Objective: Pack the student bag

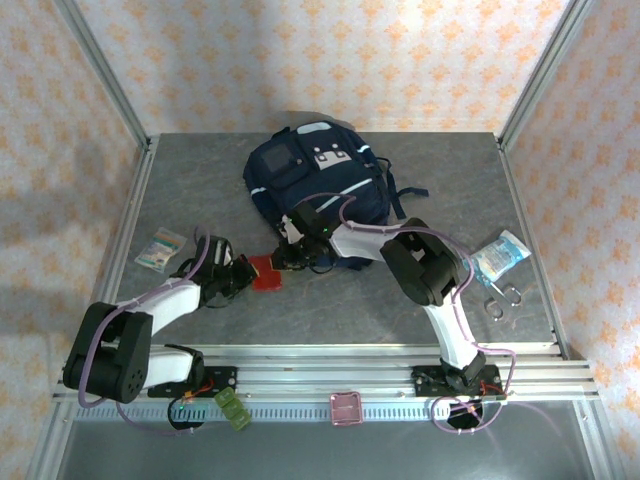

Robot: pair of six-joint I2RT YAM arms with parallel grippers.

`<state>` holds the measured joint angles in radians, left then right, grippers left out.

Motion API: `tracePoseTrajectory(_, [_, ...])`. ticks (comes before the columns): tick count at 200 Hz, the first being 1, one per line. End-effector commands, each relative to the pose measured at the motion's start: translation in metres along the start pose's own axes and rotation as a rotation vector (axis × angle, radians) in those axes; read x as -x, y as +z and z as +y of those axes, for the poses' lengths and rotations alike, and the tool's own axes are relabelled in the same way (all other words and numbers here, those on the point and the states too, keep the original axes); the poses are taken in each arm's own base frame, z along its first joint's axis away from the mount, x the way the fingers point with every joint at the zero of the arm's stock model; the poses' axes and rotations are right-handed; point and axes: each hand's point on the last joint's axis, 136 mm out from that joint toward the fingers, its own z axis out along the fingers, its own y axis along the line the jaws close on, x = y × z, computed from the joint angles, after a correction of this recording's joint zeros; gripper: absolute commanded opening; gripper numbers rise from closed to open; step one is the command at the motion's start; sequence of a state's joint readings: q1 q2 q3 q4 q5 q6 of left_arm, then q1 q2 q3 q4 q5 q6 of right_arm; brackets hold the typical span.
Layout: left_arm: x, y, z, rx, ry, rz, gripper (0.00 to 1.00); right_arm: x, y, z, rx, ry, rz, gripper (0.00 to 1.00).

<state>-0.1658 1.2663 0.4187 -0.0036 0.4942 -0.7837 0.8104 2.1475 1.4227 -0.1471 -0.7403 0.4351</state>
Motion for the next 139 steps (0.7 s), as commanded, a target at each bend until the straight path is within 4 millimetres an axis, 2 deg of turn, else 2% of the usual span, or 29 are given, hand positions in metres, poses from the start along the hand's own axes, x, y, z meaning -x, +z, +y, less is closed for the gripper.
tracePoseTrajectory(1, [-0.007, -0.013, -0.031, -0.081, 0.071, 0.056, 0.00, 0.000, -0.015, 0.015, 0.005, -0.021, -0.054, 0.25])
tracePoseTrajectory(23, [0.009, -0.031, -0.053, -0.111, 0.112, -0.002, 0.00, 0.007, -0.045, 0.030, 0.018, -0.042, -0.125, 0.33])
tracePoseTrajectory(41, [0.023, -0.051, -0.079, -0.156, 0.154, -0.052, 0.00, 0.014, -0.075, 0.041, 0.034, -0.044, -0.207, 0.40])
tracePoseTrajectory(55, [0.034, -0.065, -0.098, -0.190, 0.181, -0.087, 0.00, 0.022, -0.103, 0.040, 0.031, -0.004, -0.297, 0.50])
tracePoseTrajectory(67, [0.042, -0.076, -0.114, -0.223, 0.197, -0.114, 0.00, 0.028, -0.125, 0.038, 0.054, 0.034, -0.361, 0.51])
tracePoseTrajectory(92, [0.055, -0.095, -0.155, -0.345, 0.209, -0.137, 0.00, 0.037, -0.178, 0.044, 0.129, 0.054, -0.510, 0.63])
tracePoseTrajectory(110, [0.058, -0.106, -0.187, -0.445, 0.227, -0.126, 0.00, 0.037, -0.215, 0.055, 0.237, 0.038, -0.595, 0.74])
tracePoseTrajectory(118, [0.058, -0.111, -0.199, -0.485, 0.240, -0.121, 0.00, 0.036, -0.229, 0.058, 0.279, 0.031, -0.624, 0.77])
tracePoseTrajectory(139, [0.047, -0.120, -0.230, -0.596, 0.270, -0.084, 0.00, 0.034, -0.251, 0.061, 0.352, 0.017, -0.658, 0.80])
